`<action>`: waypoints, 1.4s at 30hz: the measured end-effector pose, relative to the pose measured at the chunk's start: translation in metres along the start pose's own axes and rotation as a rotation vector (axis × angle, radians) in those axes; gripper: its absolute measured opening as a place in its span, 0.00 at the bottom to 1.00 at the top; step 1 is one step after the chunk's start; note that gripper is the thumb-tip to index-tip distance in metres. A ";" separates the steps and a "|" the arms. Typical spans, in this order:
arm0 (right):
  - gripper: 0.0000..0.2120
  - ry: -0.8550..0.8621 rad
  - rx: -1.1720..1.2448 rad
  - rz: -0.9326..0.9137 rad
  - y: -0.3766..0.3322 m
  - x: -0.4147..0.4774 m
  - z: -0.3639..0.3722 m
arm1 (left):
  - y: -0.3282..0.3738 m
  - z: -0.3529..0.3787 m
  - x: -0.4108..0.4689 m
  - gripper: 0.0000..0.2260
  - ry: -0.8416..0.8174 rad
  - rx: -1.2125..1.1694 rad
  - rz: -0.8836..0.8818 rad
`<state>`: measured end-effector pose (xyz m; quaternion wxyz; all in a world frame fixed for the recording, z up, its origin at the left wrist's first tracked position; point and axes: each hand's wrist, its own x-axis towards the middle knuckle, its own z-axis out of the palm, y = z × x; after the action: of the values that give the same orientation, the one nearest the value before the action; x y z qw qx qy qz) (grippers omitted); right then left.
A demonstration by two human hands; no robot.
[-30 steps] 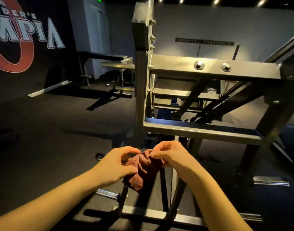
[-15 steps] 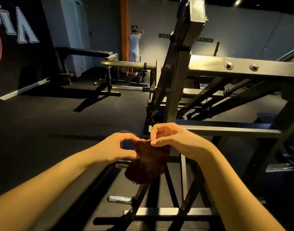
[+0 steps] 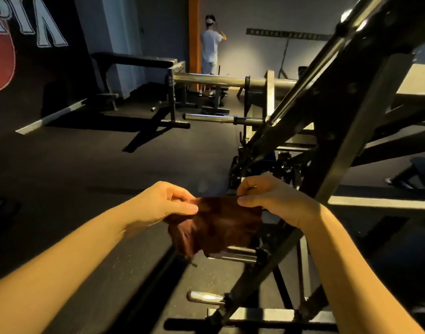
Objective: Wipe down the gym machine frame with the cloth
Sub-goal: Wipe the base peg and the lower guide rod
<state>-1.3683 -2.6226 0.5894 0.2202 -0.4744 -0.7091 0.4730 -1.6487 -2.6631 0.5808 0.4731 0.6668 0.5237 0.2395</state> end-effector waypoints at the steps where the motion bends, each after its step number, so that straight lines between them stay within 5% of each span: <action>1: 0.04 0.010 0.032 0.013 0.003 0.017 0.003 | -0.005 -0.014 0.011 0.07 0.001 0.009 -0.009; 12: 0.09 -0.021 0.293 0.006 0.004 0.147 0.006 | -0.026 -0.134 0.136 0.06 0.076 0.067 0.049; 17: 0.06 0.126 0.421 0.089 0.003 0.190 0.008 | -0.056 -0.153 0.200 0.04 0.039 0.109 0.026; 21: 0.06 0.362 0.391 0.185 -0.010 0.233 0.027 | -0.081 -0.143 0.235 0.07 0.253 0.213 0.359; 25: 0.11 0.650 0.454 0.296 -0.024 0.271 0.044 | -0.085 -0.151 0.253 0.15 -0.123 0.099 0.454; 29: 0.08 0.822 0.494 0.383 -0.037 0.286 0.053 | -0.092 -0.166 0.289 0.08 -0.120 0.152 0.554; 36: 0.06 1.041 0.584 0.393 -0.042 0.272 0.073 | -0.080 -0.167 0.325 0.08 -0.370 0.202 0.680; 42: 0.06 0.952 0.314 0.484 -0.031 0.225 0.049 | -0.028 -0.161 0.368 0.09 -0.494 0.194 0.622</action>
<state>-1.5218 -2.4504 0.5634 0.4692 -0.7466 -0.3231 0.3436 -1.6691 -2.2611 0.5615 0.4246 0.8723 0.1880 0.1533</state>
